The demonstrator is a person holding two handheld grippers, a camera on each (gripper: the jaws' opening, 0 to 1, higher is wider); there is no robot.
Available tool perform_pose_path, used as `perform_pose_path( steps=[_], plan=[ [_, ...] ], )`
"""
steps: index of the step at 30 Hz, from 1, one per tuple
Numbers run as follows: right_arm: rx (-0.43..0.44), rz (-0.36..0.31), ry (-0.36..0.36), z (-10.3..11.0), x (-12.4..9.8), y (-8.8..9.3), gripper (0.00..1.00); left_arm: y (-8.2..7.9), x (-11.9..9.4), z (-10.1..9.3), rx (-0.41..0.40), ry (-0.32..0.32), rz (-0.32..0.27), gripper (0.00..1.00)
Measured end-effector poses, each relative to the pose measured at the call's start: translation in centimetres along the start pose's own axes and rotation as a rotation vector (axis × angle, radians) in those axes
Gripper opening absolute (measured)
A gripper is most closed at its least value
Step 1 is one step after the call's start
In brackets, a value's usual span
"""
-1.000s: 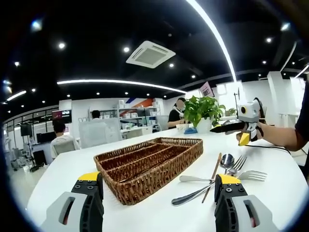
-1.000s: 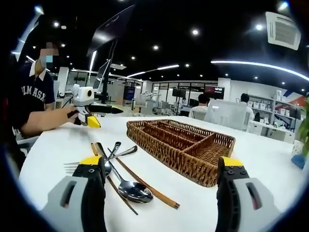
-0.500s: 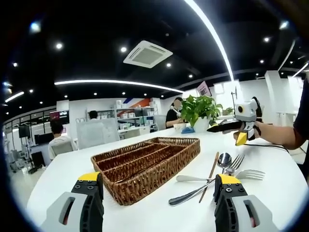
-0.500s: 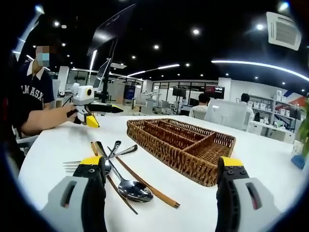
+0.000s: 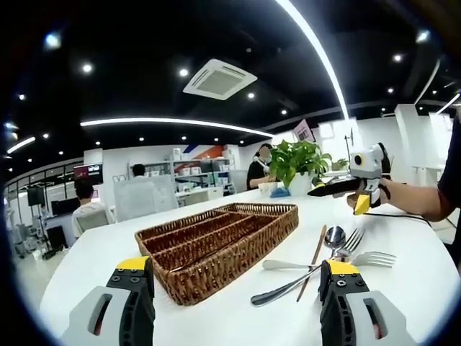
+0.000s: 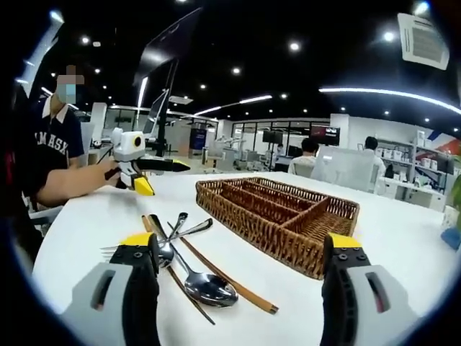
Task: Arrange the knives, forks, and spoons in their matching storage slots by inserting each utensil handle-first until every utensil is classified and aligned in the correct compartment
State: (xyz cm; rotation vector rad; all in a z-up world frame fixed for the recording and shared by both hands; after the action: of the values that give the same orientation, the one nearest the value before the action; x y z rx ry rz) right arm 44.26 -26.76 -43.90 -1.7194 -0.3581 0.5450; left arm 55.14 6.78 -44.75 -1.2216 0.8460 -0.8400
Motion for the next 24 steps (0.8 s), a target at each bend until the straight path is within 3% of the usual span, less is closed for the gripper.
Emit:
perform_pose_path(
  steps=[2,4,14,17,20,22,24],
  plan=[
    [-0.057,0.066,-0.019,0.4,0.3,-0.6,0.96,0.0,0.1,-0.2,0.002,0.007,0.005,1.00],
    [-0.098,0.082,-0.038,0.7,0.9,-1.7,0.95,0.0,0.1,-0.2,0.000,0.008,0.011,1.00],
    [-0.135,0.162,-0.153,1.2,4.1,-6.9,0.91,0.2,0.0,0.2,-0.015,-0.007,0.002,1.00],
    [-0.090,0.205,-0.242,2.0,5.1,-6.5,0.91,0.2,0.1,0.1,-0.011,-0.011,-0.001,1.00],
    [-0.101,0.209,-0.234,2.4,6.4,-5.6,0.87,0.2,0.1,0.1,-0.011,-0.010,-0.005,1.00],
    [-0.098,0.178,-0.244,3.1,7.1,-4.6,0.81,0.2,0.1,0.2,-0.013,-0.011,-0.003,1.00],
    [-0.071,0.198,-0.254,3.6,7.6,-3.4,0.83,0.3,0.1,0.2,-0.014,-0.012,-0.002,1.00]
  ],
)
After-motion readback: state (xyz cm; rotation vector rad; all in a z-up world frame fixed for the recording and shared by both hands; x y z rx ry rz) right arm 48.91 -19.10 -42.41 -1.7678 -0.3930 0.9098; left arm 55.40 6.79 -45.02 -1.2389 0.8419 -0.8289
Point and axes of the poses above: the point that each gripper's makers call its tool centre point, and the gripper's own axes: x roughly forward along the fingers, z roughly to its left, y roughly out of its underside, the point moved 10 cm from there along -x, roughly backward along the fingers, and after that the axes turned 2 degrees about y, right-handed, at the moved point
